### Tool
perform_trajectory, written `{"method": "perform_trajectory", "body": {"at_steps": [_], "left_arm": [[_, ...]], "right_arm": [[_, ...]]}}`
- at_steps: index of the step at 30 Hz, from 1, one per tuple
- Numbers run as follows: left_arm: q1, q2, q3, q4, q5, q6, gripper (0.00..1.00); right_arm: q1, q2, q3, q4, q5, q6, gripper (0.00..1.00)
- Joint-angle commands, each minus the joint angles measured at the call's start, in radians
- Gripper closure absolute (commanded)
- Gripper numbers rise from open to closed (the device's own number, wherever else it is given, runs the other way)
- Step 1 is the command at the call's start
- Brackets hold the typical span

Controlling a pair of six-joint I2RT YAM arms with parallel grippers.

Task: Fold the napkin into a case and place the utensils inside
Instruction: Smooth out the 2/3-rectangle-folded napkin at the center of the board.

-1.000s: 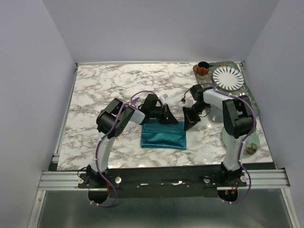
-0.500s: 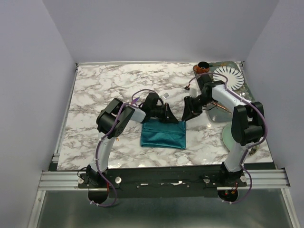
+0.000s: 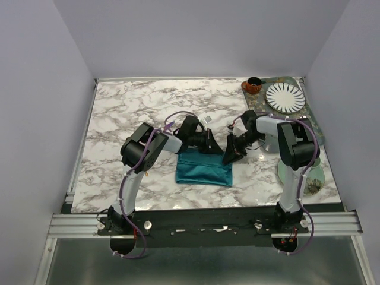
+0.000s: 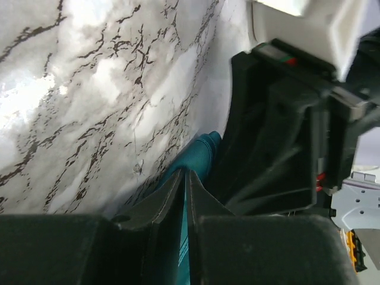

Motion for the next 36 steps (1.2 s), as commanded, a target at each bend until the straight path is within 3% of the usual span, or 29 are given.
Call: {"method": "perform_trajectory", "body": {"at_steps": [1,7,10,26,34,36], "left_arm": [[0.015,-0.001,-0.031,-0.004,-0.001,0.041,0.62],[0.043,-0.073,-0.120,0.153,0.124,-0.008,0.39],[0.072,-0.061,-0.157,0.193,0.141,-0.040,0.36],[0.284,-0.039,-0.344,0.472,0.301,-0.169,0.36],[0.341,-0.120,-0.389,0.497,0.321,-0.129,0.42],[0.344,-0.160,-0.364,0.465,0.335,-0.032,0.43]], "right_arm": [[-0.007,0.078,-0.019,0.051,0.062,0.046,0.70],[-0.013,0.100,-0.020,0.051,0.100,0.065,0.70],[-0.014,0.101,-0.025,0.052,0.116,0.065,0.70],[-0.033,0.106,-0.039,0.054,0.146,0.065,0.71],[-0.034,0.092,-0.048,0.054,0.159,0.050,0.73],[-0.033,0.089,-0.048,0.054,0.159,0.043,0.74]]}}
